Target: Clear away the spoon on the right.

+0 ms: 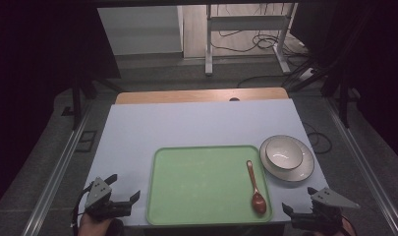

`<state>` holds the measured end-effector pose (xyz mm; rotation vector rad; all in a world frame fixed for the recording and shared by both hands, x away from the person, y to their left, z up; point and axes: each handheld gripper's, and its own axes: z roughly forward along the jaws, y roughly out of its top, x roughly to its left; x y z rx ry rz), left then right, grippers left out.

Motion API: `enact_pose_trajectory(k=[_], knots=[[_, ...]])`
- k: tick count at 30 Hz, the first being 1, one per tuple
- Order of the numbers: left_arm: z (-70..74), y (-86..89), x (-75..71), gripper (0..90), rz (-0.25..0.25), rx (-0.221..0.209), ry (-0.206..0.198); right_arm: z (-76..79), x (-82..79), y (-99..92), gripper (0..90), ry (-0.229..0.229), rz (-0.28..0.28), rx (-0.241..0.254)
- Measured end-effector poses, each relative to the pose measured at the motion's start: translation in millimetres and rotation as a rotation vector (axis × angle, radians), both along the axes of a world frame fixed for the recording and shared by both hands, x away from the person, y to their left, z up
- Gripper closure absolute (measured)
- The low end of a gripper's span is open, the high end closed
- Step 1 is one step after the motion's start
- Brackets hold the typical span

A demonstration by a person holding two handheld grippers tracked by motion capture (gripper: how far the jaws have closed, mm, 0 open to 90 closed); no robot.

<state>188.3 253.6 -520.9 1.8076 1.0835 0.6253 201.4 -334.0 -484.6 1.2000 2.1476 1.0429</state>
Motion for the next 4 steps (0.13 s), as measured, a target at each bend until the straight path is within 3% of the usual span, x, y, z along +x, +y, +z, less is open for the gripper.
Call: enact_pose_trajectory(k=[4], knots=[[0.1, -0.5, 0.3, 1.5, -0.001, 0.004, 0.001, -1.4, 1.5, 1.1, 0.0, 0.008, 0.005, -0.017]])
